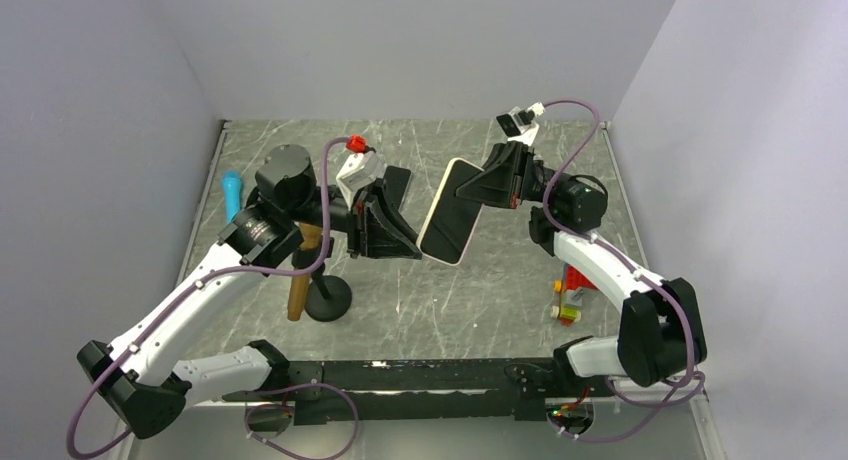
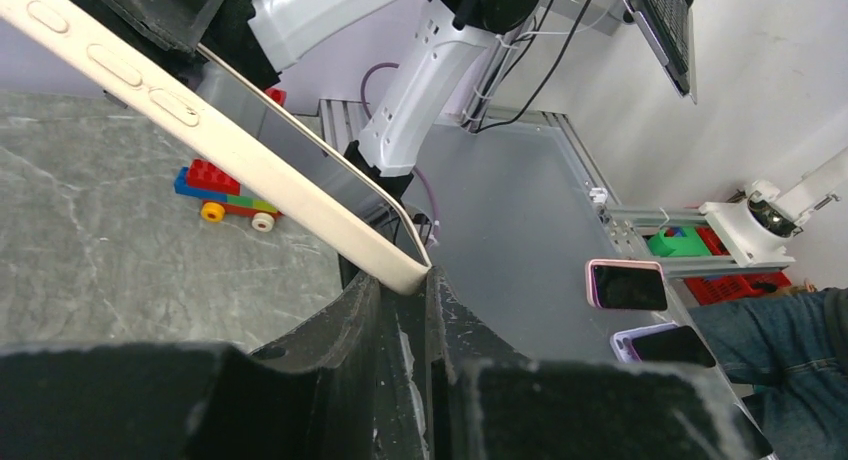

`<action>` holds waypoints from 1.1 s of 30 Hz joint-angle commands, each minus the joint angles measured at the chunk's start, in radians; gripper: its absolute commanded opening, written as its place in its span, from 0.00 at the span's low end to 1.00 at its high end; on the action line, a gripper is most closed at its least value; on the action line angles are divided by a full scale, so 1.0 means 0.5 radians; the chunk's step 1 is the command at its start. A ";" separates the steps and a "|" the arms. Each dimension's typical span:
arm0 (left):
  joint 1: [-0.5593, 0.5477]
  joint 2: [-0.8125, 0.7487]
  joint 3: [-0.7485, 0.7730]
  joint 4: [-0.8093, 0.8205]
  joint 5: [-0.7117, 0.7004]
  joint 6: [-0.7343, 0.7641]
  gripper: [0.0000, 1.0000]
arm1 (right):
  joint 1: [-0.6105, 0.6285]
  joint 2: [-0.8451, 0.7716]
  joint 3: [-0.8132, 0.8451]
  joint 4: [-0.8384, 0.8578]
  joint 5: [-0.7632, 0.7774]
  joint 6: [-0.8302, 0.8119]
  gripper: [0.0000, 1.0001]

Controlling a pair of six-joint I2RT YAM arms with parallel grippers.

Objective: Take the phone out of the phone case
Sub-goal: Remove the phone case from the phone.

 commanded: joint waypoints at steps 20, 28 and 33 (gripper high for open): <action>0.157 0.116 0.052 -0.397 -1.064 0.447 0.00 | 0.237 0.060 0.210 0.459 0.393 0.162 0.00; 0.208 0.204 0.219 -0.581 -1.211 0.771 0.00 | 0.316 0.109 0.195 0.462 0.473 0.224 0.00; 0.272 0.304 0.226 -0.706 -1.160 0.809 0.00 | 0.321 0.131 0.187 0.463 0.518 0.252 0.00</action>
